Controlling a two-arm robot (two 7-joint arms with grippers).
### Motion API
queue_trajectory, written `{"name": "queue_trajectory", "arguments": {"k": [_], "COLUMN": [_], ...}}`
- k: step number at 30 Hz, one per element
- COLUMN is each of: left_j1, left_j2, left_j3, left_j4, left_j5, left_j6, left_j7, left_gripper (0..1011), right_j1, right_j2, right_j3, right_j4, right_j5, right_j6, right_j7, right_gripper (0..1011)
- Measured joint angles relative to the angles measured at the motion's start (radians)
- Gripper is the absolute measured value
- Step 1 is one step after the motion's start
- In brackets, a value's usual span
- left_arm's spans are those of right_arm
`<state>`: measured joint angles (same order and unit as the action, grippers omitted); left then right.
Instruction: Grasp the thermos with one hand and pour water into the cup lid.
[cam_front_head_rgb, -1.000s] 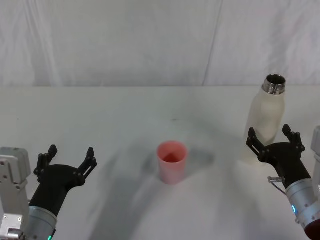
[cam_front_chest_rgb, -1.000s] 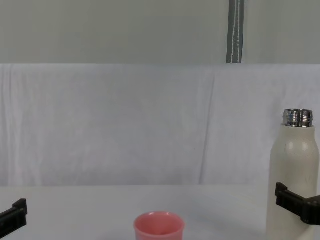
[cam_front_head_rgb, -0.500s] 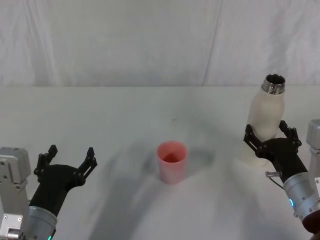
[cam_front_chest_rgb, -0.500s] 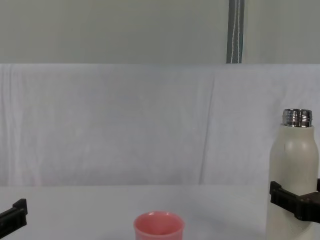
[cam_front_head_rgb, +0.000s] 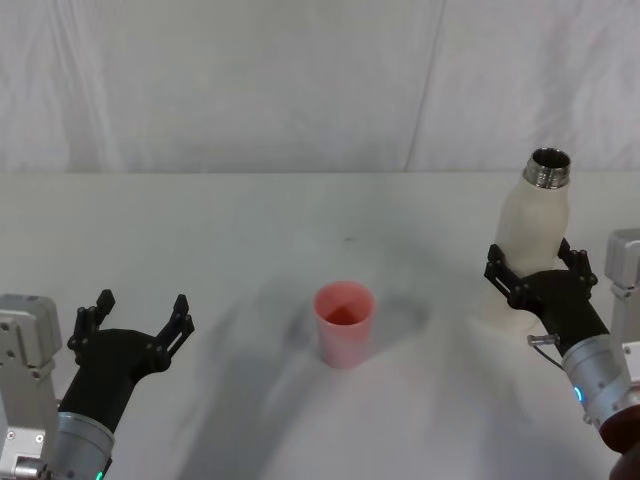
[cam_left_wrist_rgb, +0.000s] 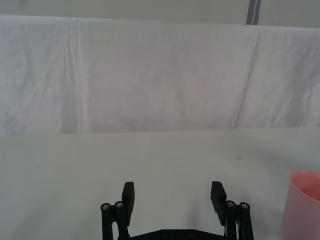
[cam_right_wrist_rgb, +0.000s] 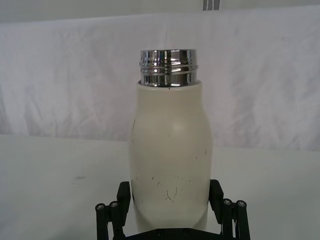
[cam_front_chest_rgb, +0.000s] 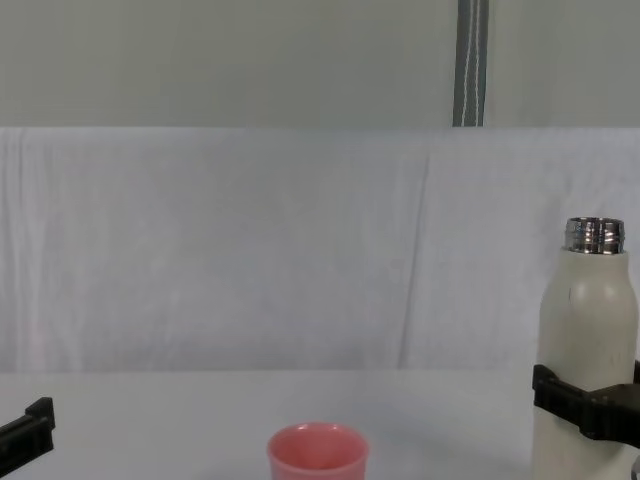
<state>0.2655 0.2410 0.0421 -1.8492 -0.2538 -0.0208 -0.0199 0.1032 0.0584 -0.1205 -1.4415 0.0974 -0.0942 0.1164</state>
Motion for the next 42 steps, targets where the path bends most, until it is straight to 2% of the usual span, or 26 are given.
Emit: {"name": "queue_trajectory", "arguments": {"k": [12, 21, 26, 42], "left_j1": [0.000, 0.000, 0.000, 0.000], "left_j2": [0.000, 0.000, 0.000, 0.000], "left_j3": [0.000, 0.000, 0.000, 0.000], "left_j4": [0.000, 0.000, 0.000, 0.000], "left_j5": [0.000, 0.000, 0.000, 0.000], "left_j6": [0.000, 0.000, 0.000, 0.000], "left_j7": [0.000, 0.000, 0.000, 0.000], "left_gripper": [1001, 1001, 1001, 1001], "right_j1": [0.040, 0.037, 0.035, 0.033], "right_j2": [-0.002, -0.002, -0.002, -0.001], "right_j3": [0.003, 0.003, 0.003, 0.003], "right_j4": [0.046, 0.044, 0.042, 0.039], "right_j5": [-0.003, -0.003, -0.003, -0.003], "right_j6": [-0.002, -0.003, -0.003, -0.003], "right_j7": [0.003, 0.002, 0.002, 0.000], "right_gripper": [1001, 1000, 950, 950]}}
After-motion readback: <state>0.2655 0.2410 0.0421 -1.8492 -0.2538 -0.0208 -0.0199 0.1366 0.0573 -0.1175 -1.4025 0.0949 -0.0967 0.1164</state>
